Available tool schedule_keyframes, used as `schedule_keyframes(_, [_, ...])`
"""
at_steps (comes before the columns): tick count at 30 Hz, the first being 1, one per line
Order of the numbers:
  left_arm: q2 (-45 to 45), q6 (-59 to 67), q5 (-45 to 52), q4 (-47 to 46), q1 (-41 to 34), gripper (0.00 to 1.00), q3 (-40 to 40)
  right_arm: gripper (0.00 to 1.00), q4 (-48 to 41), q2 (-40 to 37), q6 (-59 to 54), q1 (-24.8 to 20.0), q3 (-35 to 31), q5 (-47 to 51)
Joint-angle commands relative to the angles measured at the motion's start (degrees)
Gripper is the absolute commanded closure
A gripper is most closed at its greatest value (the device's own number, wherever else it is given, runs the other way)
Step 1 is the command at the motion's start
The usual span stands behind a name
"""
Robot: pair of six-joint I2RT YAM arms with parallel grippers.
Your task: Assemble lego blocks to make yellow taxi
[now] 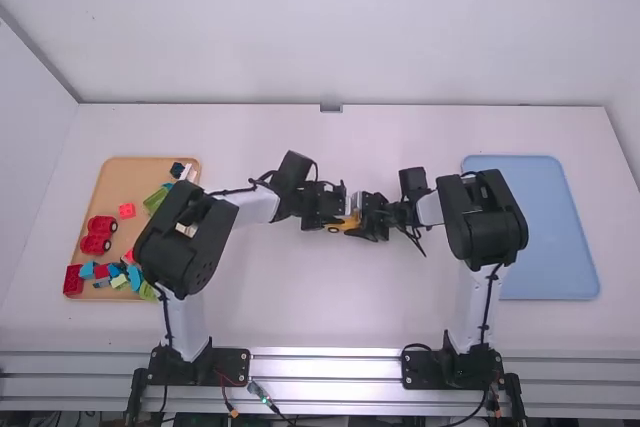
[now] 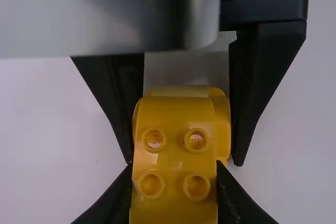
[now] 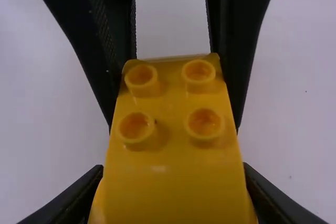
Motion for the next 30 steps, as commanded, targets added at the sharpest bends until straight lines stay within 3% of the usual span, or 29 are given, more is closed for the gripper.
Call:
schedule_keyframes(1, [7.93,-0.15,-9.77,-3.48,-1.44,0.74,-2.99,0.62,-0.52,1.01,-0.76,1.57,-0.59,2.12])
schedule_keyframes(7, [7.93,0.04,-9.79,-7.85,-1.44,0.75,-0.26,0.62,-0.52,1.01,-0.76,1.6,-0.61,2.12])
schedule_keyframes(8, [7.93,0.07,-9.75,-9.18,-1.16,0.89,0.68,0.62,-0.52,1.01,-0.79,1.57,-0.61,2.14])
schedule_keyframes(11, [8.02,0.15,-9.79,-13.22,-1.22,0.98,2.62,0.62,-0.52,1.01,-0.79,1.57,-0.61,2.12])
schedule_keyframes(22, [11.74,1.38,-9.62,-14.47,-0.96,0.98,4.61,0.62,-0.57,1.01,-0.74,1.55,-0.61,2.12])
schedule_keyframes(25, [11.74,1.36,-9.79,-14.78,-1.4,0.77,5.01,0.61,-0.5,1.01,-0.76,1.53,-0.59,2.12])
schedule_keyframes(30, [11.74,1.33,-9.14,-14.08,-1.44,0.76,5.01,0.62,-0.52,1.01,-0.76,1.53,-0.61,2.12])
